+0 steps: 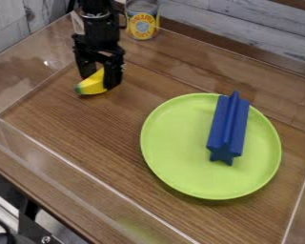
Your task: Put the banana in the green plate
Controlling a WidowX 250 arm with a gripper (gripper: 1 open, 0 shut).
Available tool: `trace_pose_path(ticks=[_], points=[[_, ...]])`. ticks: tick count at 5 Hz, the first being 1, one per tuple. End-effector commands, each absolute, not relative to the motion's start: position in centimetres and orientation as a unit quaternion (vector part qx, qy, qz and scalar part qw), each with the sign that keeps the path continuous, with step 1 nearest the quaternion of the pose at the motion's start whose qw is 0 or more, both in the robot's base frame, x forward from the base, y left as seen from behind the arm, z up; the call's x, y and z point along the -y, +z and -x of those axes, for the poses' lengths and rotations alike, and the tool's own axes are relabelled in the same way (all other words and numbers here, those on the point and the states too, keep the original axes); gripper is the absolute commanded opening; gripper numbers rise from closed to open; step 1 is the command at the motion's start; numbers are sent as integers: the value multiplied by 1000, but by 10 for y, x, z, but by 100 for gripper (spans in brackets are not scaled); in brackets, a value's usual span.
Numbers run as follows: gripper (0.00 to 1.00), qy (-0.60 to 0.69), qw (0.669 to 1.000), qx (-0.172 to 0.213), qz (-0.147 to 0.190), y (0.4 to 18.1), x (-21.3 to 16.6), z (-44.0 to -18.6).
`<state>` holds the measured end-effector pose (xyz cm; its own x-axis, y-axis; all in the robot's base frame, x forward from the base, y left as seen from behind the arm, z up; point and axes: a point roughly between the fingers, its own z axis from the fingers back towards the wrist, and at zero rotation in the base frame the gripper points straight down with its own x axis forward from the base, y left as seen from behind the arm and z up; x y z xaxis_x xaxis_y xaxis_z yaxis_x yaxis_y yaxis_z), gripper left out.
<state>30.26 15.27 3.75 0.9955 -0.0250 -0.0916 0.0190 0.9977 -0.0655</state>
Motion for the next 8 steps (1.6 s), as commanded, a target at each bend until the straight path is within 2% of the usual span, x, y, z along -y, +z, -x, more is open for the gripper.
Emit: trace_pose_path(ticks=[1, 3, 5, 6, 8], points=[[100, -5, 1000, -16, 20, 57, -161, -311], [100, -4, 1000, -17, 26, 57, -160, -310], [100, -8, 999, -20, 31, 47, -163, -310], [0, -10, 999, -20, 33, 45, -163, -310], [0, -14, 999, -25, 26, 55, -159, -308]])
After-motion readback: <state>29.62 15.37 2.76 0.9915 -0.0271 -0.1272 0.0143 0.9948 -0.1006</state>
